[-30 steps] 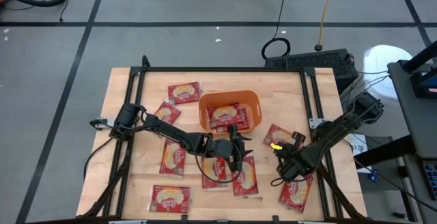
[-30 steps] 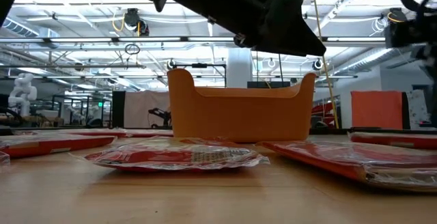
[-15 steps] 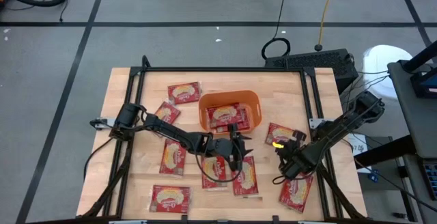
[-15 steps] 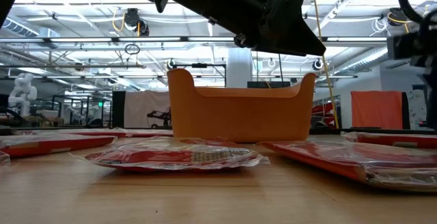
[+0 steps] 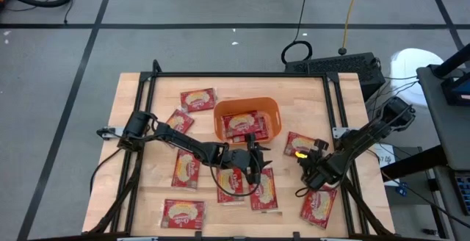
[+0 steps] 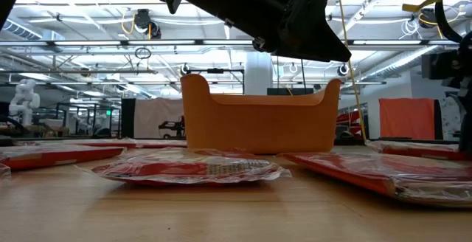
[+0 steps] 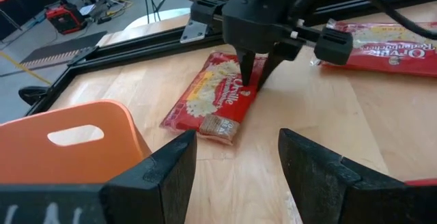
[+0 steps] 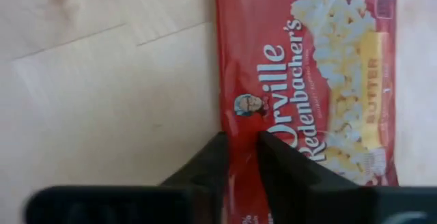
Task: Sort popcorn bags into baskets
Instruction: Put the red popcorn bag into the orange bin
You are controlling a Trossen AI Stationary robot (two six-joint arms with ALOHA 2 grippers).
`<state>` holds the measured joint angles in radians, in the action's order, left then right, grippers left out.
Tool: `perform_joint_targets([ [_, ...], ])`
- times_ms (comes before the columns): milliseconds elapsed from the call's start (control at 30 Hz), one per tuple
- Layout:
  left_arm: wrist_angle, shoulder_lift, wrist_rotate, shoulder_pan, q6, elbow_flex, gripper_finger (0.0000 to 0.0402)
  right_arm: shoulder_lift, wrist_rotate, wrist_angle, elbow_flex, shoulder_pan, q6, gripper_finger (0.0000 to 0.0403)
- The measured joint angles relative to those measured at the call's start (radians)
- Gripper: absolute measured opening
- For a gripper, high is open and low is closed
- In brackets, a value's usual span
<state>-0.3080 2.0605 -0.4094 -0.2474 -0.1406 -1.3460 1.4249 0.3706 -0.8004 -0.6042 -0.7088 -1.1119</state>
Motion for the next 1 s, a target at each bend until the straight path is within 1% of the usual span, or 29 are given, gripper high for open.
perform_joint_targets([
  [67,0.000,0.000,0.007,0.000,-0.013,0.000,0.0211,0.001,0.020,-0.018,-0.020,0.000,0.001,0.0019],
  [100,0.000,0.000,0.015,0.003,-0.016,0.000,0.0211,0.001,0.022,-0.034,-0.030,0.001,0.005,0.0011],
  [300,-0.004,0.000,0.039,0.020,-0.018,0.000,0.0211,-0.036,0.013,-0.091,-0.109,0.022,0.052,0.0002],
  [367,-0.024,0.000,0.065,0.024,-0.034,0.000,0.0212,-0.052,0.013,-0.098,-0.124,0.030,0.063,0.0002],
  [467,-0.069,0.010,0.137,0.023,-0.103,0.000,0.0212,-0.082,0.014,-0.092,-0.143,0.041,0.094,0.0000],
  [567,-0.100,0.040,0.152,0.014,-0.187,0.001,0.0215,-0.108,0.013,-0.087,-0.162,0.050,0.130,0.0000],
  [700,-0.179,0.084,0.132,-0.013,-0.279,0.001,0.0245,-0.142,0.014,-0.072,-0.180,0.062,0.157,0.0000],
  [867,-0.288,0.162,0.087,-0.030,-0.333,-0.001,0.0292,-0.163,0.013,-0.043,-0.180,0.068,0.190,0.0000],
  [1000,-0.296,0.222,0.009,-0.020,-0.388,-0.037,0.0300,-0.163,0.008,-0.020,-0.180,0.068,0.211,0.0000],
])
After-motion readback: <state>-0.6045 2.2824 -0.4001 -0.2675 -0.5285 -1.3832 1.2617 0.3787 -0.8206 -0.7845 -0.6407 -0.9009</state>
